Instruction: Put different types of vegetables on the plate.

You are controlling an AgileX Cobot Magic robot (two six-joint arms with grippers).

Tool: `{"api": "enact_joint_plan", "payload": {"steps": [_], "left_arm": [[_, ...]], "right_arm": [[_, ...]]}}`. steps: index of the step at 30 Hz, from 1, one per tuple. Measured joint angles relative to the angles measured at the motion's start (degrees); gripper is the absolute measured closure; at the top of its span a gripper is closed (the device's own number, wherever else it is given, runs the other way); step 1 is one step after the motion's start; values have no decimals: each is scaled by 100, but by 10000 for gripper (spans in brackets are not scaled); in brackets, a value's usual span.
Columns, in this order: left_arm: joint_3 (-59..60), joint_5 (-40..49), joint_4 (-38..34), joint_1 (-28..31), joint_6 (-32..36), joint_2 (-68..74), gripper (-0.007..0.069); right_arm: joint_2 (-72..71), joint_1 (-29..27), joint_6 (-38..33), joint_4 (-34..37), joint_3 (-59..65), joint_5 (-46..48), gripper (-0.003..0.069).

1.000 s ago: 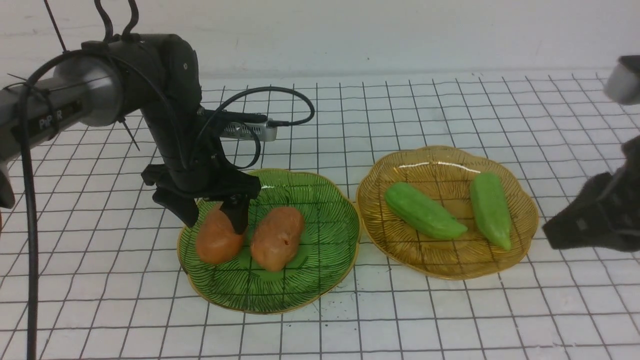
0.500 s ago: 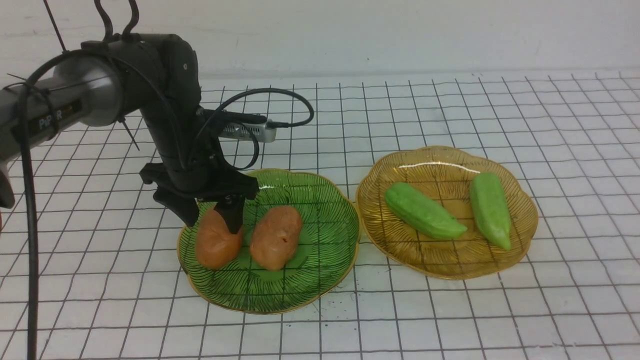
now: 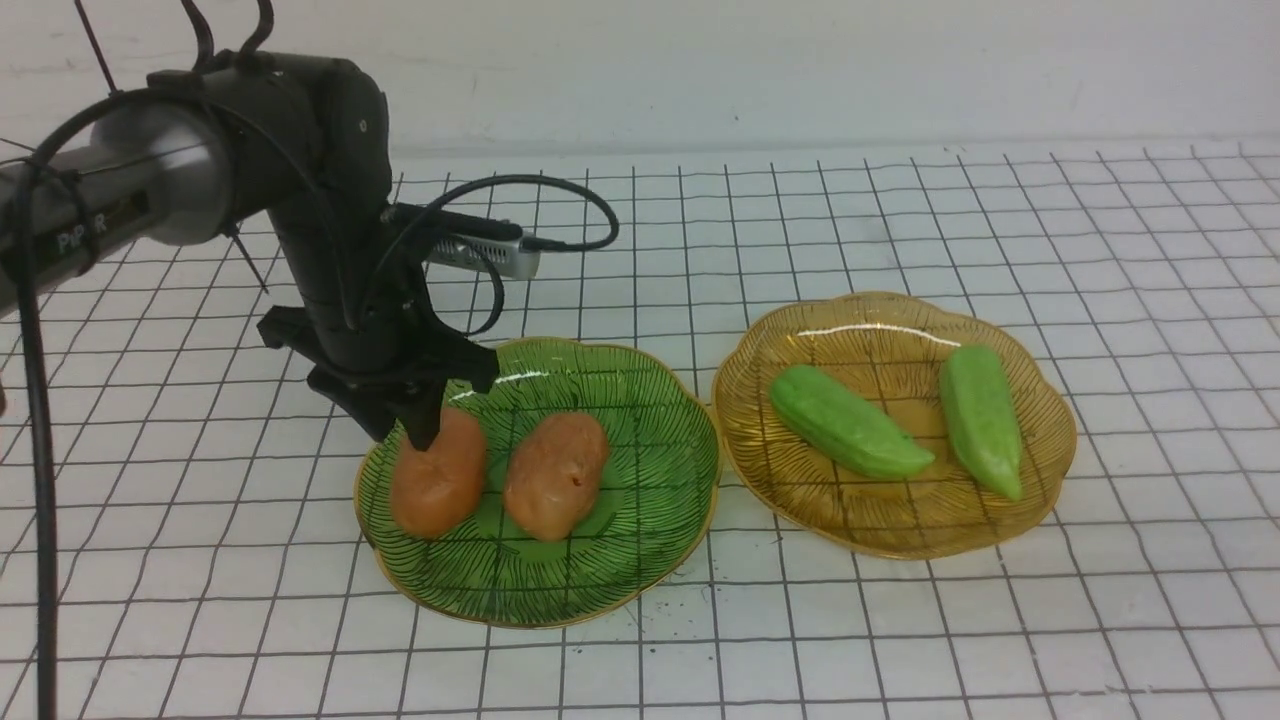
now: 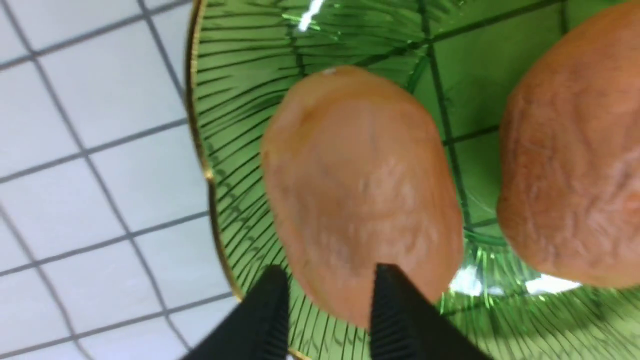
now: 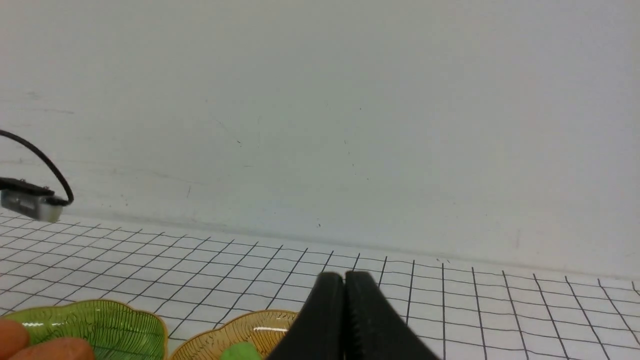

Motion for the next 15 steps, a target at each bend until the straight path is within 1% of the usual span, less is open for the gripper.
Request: {"api": "enact_joint_plan", "payload": {"steps": [4,6,9,11,15], "left_arm": [[-198,6,0,0,0,-592,567],[-214,11,0,0,0,-853,603],[-221,25,0,0,0,-1238,623],[-221,43,0,0,0,-1455,623],[-221,59,0,0,0,-1845,623]], "right_arm": [[0,0,0,16,0,53,674],[0,0,0,16,0,80,674],[-64,0,0,-10,59,87,674],[-156,0,1,-118,149,87,674],[-530,0,1,-707,615,78,674]]}}
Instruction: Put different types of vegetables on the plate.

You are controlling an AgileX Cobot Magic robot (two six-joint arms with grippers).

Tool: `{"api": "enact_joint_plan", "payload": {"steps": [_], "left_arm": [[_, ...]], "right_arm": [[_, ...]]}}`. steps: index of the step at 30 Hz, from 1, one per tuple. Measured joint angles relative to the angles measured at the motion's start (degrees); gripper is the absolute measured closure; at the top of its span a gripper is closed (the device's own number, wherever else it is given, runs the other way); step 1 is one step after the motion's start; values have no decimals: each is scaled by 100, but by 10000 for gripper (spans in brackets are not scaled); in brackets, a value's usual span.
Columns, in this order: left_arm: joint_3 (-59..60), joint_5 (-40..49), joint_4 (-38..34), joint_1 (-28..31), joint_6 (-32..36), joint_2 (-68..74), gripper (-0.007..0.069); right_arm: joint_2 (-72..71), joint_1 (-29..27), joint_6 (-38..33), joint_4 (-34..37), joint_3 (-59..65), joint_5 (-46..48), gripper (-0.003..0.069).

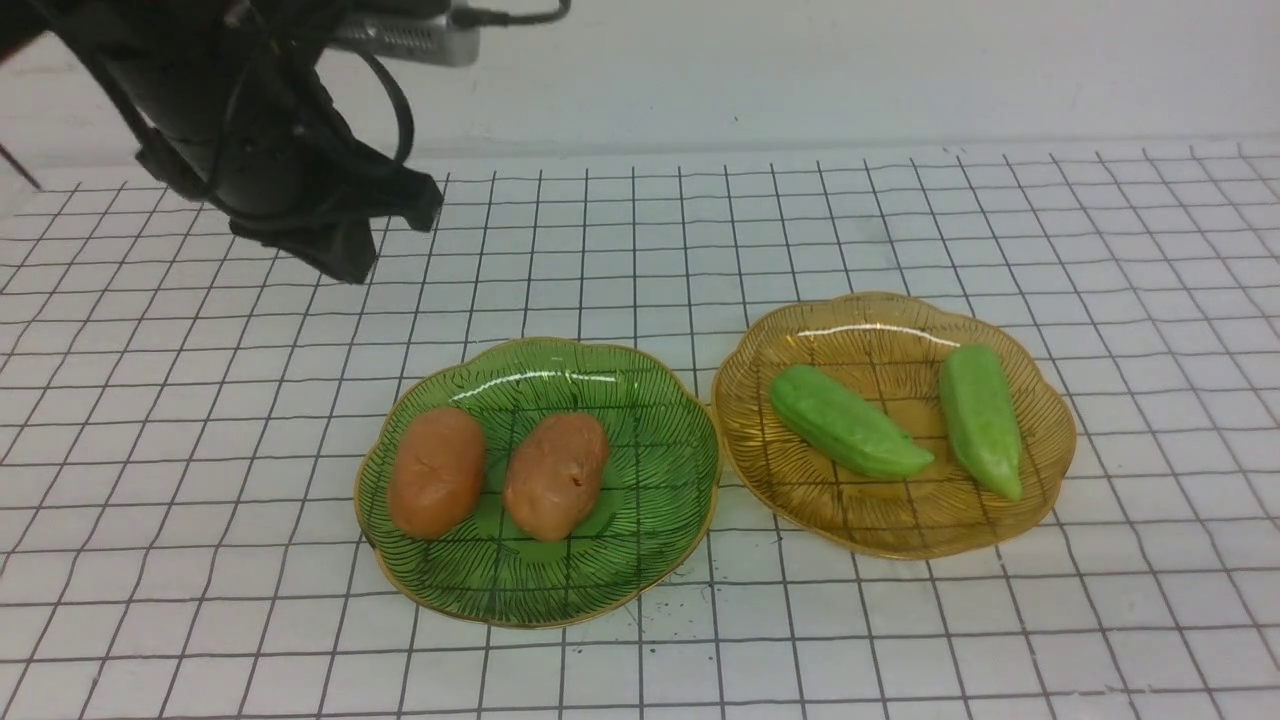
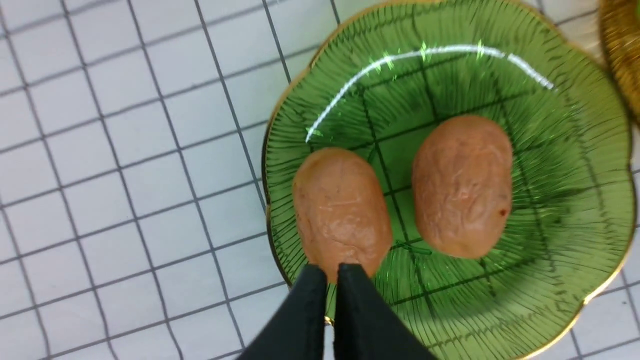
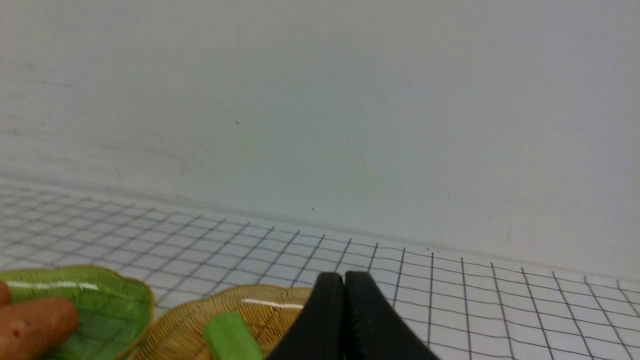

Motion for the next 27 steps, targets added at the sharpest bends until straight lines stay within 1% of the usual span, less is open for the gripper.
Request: {"api": "enact_joint_plan", "payload": {"steps": [5,9,12,15,22,27], "left_arm": [[0,57,0,0,0,-229,623],[0,93,-50,0,0,-409,623],[0,98,-178,0,0,-606,623],[0,108,-348,0,0,-857,623],[33,110,-395,0,0,-1341,623],[454,127,-395,0,0,-2007,623]], "right_arm": [[-504,0,0,-534,769,96,674],[-630,-35,5,-841,979,359,674],[-630,-306,5,-1214,978,734,674],[-630,-454,5,-1482,978,853,674],[-630,-461,5,-1582,978,866,674],[-630,-461,5,-1598,978,866,674]]}}
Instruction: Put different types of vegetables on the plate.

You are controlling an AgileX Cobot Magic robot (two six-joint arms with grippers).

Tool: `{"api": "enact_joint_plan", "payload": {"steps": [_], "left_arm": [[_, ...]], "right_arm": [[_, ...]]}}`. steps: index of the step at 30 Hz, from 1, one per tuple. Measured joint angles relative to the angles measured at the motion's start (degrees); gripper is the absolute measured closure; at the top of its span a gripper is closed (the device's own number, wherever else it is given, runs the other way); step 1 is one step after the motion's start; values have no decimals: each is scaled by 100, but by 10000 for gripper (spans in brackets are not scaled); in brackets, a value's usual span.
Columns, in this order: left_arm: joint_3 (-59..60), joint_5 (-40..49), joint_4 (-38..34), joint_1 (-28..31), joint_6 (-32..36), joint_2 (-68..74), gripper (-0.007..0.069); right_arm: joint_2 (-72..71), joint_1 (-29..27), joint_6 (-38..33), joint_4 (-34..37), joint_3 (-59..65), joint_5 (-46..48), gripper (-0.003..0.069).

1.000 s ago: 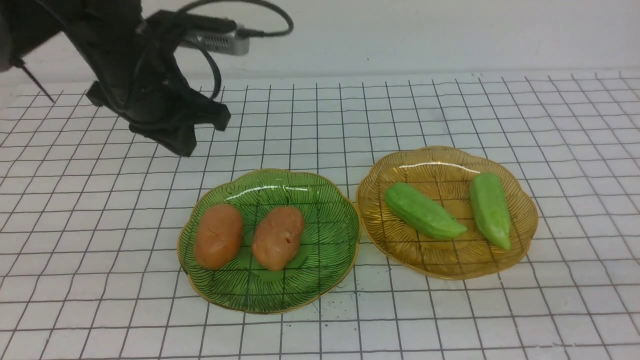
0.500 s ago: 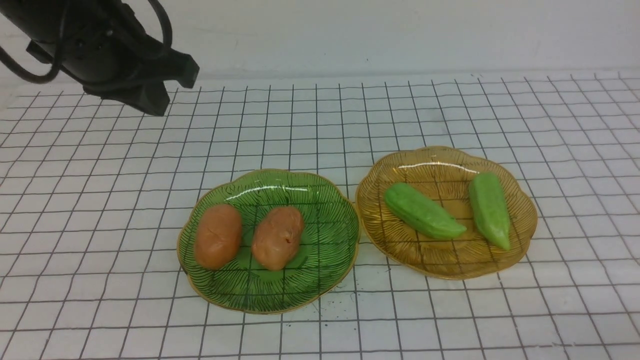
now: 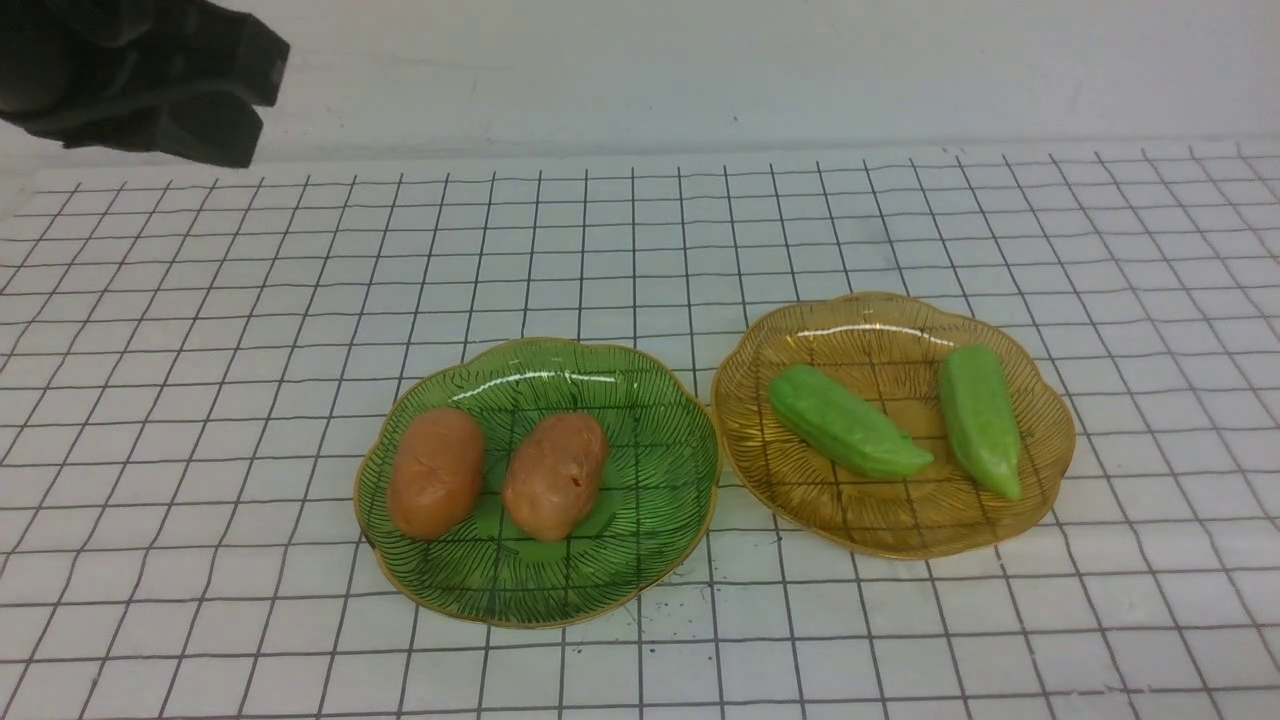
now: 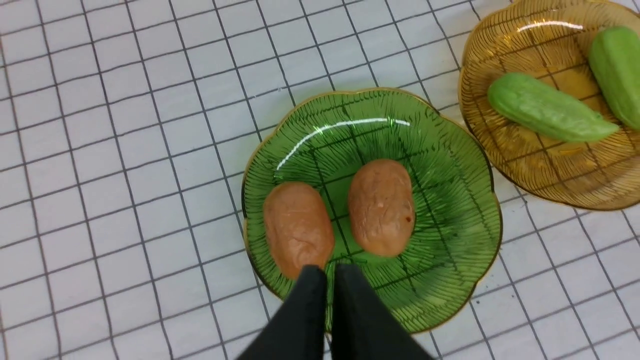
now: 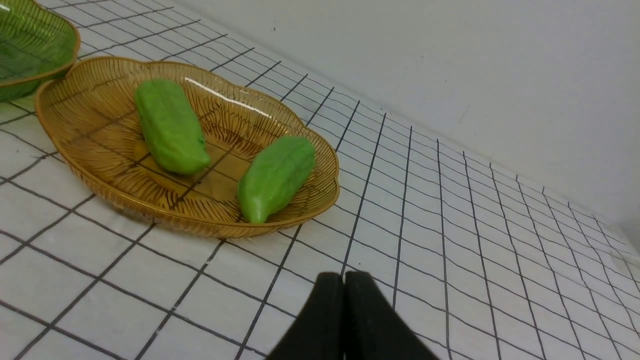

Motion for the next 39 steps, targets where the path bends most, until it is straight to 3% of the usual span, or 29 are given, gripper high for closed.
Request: {"api": "enact_joint_plan", "payload": {"steps": [6,14,22,29,39], "left_arm": [[875,5,-238,0,-6,-706,623],[1934,15,-641,0,39,-1348,623],[1974,15,-647,0,190,-1353,625],[1974,15,-647,0,195,-1353,629],[1974,15,-647,0,215,-1353,629]], "right_arm": [[0,0,51,34,-7,309,674],[0,0,683,386,-59,660,674],[0,0,941,406,-59,661,674],[0,-48,1747,431,-59,643,674],[0,-48,1808,455,-59,630,674]]}}
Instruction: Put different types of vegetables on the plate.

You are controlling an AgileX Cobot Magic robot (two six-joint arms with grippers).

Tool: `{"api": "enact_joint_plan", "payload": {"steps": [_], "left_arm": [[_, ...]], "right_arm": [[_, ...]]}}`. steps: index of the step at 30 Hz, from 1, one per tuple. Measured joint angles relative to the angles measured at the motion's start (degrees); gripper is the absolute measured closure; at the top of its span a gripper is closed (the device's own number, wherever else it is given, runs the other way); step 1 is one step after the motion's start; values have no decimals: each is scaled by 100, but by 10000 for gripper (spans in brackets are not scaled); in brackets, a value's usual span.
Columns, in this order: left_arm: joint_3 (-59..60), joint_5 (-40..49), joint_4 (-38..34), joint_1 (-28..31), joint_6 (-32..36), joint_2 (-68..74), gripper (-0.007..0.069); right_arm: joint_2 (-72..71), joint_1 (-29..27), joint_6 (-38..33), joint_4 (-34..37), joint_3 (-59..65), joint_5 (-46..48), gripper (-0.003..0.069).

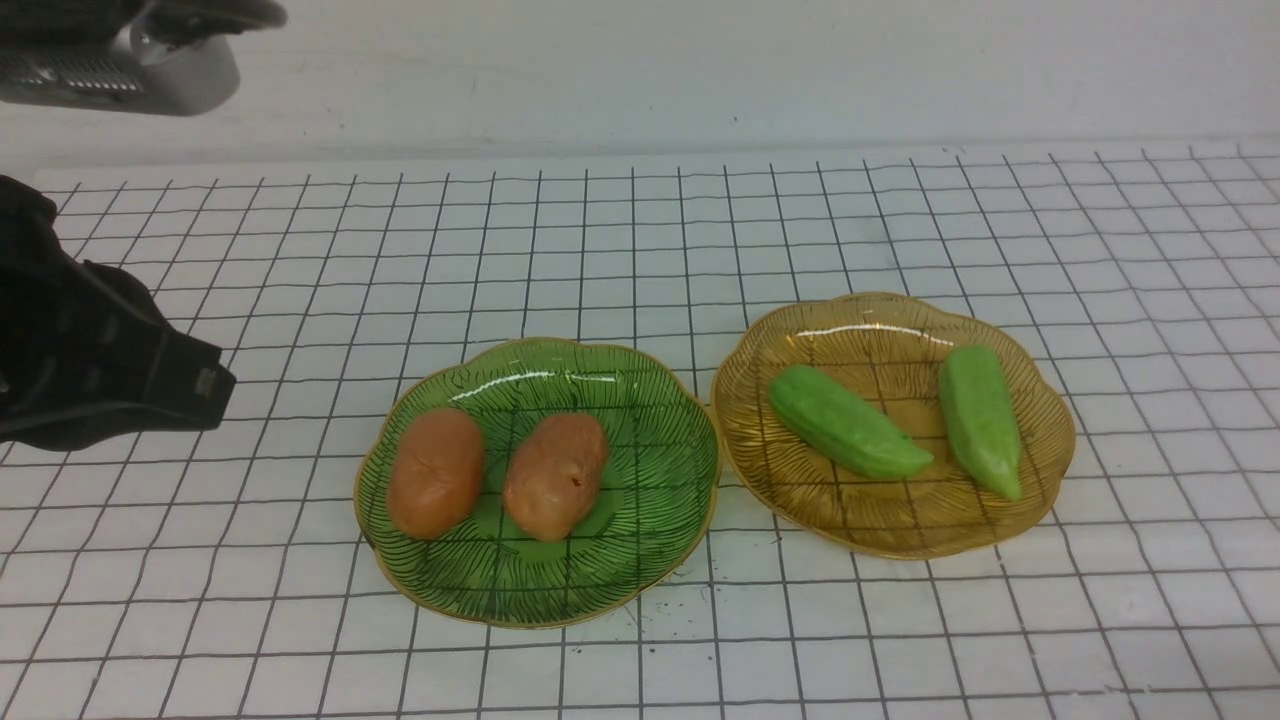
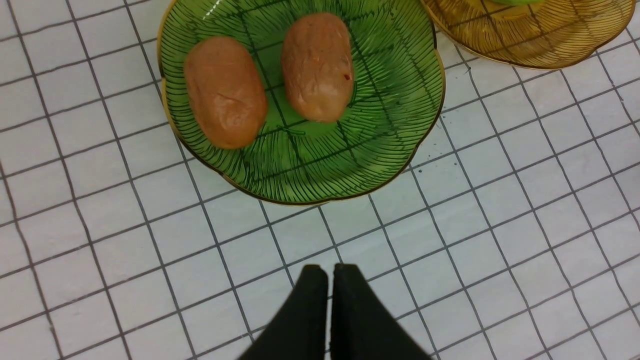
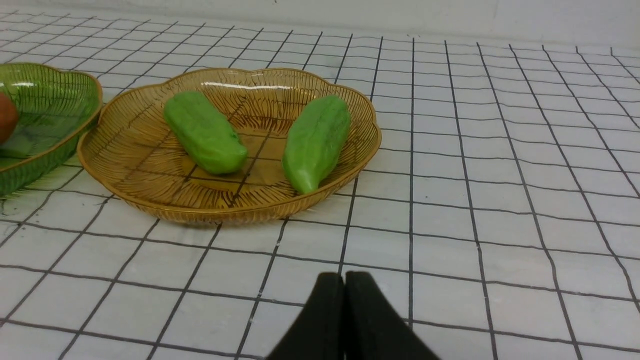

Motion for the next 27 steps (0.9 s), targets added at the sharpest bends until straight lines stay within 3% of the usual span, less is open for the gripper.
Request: {"api": "enact_joint_plan", "payload": {"steps": [12,20,24,27], "left_arm": [[-5,0,240,0,0,-49,629],[274,-16,493,0,-65,-877,629],[1475,-297,35,0,3,-2107,629],[2403,-1247,-148,0,42,-2885,629]], "right_arm": [[0,-381,12,10,0,1,674],[0,-404,16,16,0,-1,674],[0,-404,16,16,0,-1,674],[0,-404,16,16,0,-7,674]]}}
